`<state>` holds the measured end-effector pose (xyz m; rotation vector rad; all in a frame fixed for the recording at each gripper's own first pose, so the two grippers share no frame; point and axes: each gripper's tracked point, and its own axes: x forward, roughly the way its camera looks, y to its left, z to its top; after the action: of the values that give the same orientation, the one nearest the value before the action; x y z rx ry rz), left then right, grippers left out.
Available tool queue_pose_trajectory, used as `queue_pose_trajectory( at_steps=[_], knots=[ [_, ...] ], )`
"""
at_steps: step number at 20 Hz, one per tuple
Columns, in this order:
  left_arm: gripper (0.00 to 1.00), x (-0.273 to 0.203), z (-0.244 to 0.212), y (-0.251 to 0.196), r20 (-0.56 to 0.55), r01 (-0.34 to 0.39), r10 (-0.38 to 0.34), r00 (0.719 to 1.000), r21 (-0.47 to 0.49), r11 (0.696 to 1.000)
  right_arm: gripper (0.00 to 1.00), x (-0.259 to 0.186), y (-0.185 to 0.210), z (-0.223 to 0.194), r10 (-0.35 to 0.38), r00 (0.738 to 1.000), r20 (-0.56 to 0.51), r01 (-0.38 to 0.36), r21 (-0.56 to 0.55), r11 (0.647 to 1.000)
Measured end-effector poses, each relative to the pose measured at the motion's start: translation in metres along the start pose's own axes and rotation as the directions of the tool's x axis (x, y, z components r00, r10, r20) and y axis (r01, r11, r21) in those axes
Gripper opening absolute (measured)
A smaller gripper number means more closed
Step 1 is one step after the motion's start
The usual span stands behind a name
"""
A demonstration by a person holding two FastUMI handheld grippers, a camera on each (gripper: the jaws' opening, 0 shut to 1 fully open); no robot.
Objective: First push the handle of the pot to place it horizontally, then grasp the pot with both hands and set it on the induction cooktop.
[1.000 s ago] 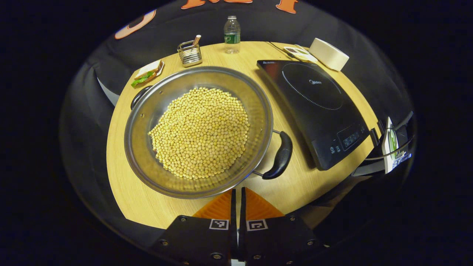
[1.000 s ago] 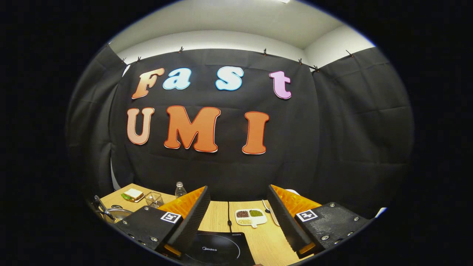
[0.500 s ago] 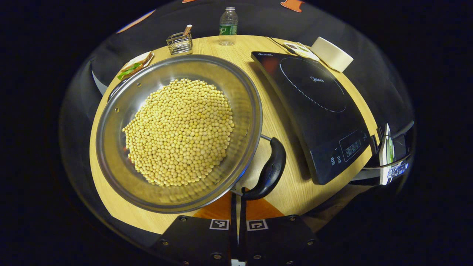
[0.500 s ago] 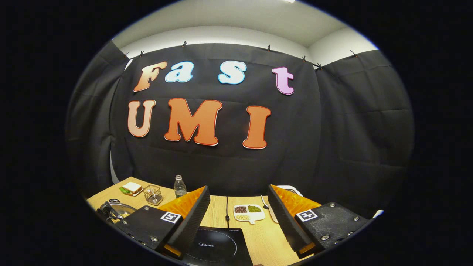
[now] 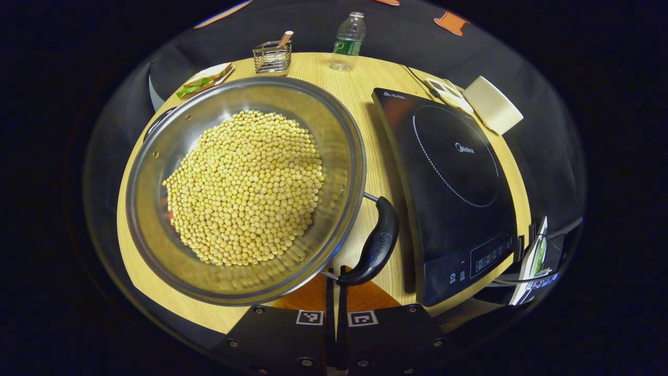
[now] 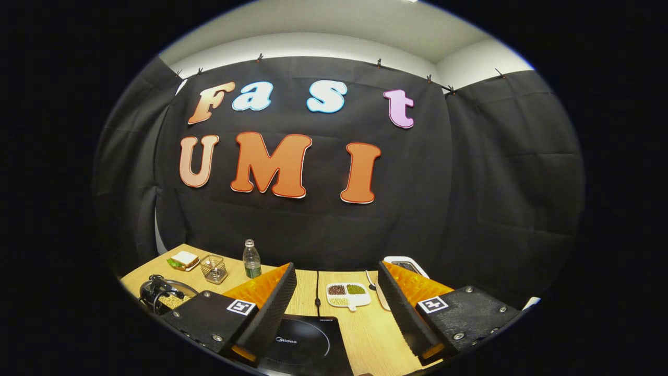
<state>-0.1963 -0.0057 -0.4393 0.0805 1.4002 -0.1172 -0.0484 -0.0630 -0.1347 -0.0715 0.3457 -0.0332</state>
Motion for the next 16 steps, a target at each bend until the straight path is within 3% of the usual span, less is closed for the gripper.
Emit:
queue_pose_trajectory(
  at_steps=[6,16],
  knots=[
    [0.02,0.011,0.031,-0.018,0.041,-0.039,0.035,0.999,0.081,0.996,0.97,-0.003,-0.017,-0.013,-0.002,1.000,-0.025,0.002,0.002,1.000],
    [0.02,0.028,0.078,-0.032,0.084,-0.065,0.068,0.994,-0.034,0.997,0.97,-0.001,-0.052,-0.037,0.028,0.997,-0.073,-0.027,0.014,1.000]
  ],
)
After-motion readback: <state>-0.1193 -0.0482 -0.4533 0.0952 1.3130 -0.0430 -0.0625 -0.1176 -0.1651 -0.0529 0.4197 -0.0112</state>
